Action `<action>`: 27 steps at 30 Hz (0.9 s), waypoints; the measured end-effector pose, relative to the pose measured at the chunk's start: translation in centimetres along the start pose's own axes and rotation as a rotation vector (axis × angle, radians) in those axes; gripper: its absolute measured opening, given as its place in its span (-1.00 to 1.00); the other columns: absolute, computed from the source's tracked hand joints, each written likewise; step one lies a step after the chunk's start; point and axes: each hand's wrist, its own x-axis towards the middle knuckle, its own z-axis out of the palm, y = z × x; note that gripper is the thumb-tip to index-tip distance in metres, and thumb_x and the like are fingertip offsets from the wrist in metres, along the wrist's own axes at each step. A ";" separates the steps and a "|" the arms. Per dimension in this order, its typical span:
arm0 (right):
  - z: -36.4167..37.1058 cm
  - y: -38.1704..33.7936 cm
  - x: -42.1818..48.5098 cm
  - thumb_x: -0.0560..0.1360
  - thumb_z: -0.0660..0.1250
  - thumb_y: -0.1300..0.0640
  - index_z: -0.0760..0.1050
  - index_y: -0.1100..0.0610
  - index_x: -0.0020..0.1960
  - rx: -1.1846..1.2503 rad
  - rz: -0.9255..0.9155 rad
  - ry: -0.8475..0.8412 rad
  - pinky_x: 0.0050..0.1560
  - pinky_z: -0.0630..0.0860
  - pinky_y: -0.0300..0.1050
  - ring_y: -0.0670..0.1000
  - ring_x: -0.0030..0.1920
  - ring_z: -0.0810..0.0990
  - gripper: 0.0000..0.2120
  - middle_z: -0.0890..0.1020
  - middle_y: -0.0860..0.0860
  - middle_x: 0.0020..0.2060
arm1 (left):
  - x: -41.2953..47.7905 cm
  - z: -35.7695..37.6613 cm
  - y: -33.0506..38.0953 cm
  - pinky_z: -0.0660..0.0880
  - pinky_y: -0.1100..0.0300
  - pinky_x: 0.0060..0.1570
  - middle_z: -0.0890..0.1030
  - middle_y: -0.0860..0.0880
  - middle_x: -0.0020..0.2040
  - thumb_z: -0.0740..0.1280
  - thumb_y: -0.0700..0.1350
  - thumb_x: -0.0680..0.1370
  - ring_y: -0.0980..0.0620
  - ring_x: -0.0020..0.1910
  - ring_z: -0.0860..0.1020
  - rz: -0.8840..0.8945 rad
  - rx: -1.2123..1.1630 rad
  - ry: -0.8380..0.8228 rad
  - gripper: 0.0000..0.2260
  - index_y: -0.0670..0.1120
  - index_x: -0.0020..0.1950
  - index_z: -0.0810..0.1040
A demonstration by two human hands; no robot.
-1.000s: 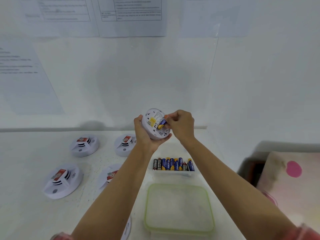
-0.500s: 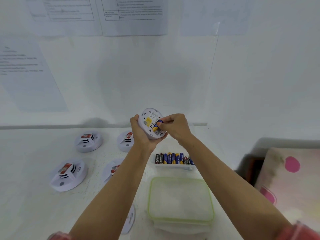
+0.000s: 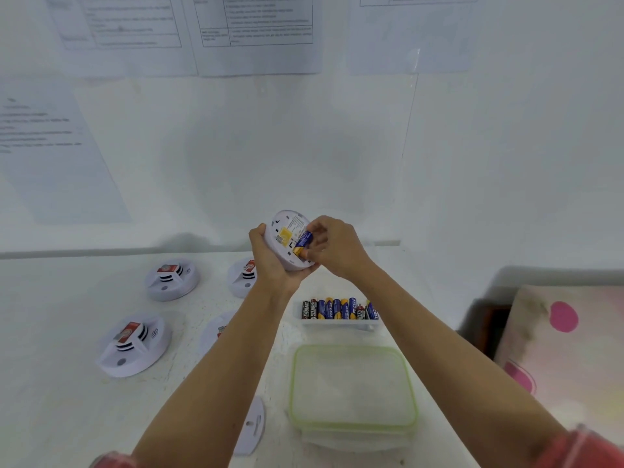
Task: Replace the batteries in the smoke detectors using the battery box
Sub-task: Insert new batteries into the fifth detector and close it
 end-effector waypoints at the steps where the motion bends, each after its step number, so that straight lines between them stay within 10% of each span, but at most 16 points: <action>1: 0.0 -0.1 0.0 0.32 0.46 0.34 0.48 0.25 0.10 -0.032 -0.045 0.001 0.04 0.55 0.04 0.17 -0.03 0.60 -0.63 0.60 0.22 -0.05 | -0.1 0.2 0.0 0.45 0.03 -0.07 0.54 -0.13 -0.07 0.03 0.19 0.50 -0.08 -0.04 0.49 -0.003 0.002 0.000 -0.57 -0.08 0.04 0.50; 13: -1.1 0.6 0.3 0.53 0.21 0.27 0.48 0.25 0.10 -0.685 -0.564 -0.075 -0.11 0.47 -0.04 0.12 -0.04 0.52 -0.82 0.56 0.14 0.03 | 0.1 0.4 0.1 0.37 -0.05 0.17 0.51 -0.14 -0.07 0.05 0.19 0.49 -0.06 -0.06 0.45 -0.014 -0.049 0.001 -0.55 -0.09 0.14 0.47; 27: -0.7 1.7 -0.1 0.43 0.24 0.38 0.56 0.29 0.01 -0.399 -0.637 -0.021 -0.10 0.58 0.11 0.19 0.02 0.59 -0.80 0.58 0.19 0.00 | -0.3 1.3 0.2 0.43 0.04 -0.09 0.48 -0.12 -0.16 0.02 0.18 0.50 -0.03 -0.17 0.44 -0.028 -0.064 -0.025 -0.57 -0.10 0.03 0.48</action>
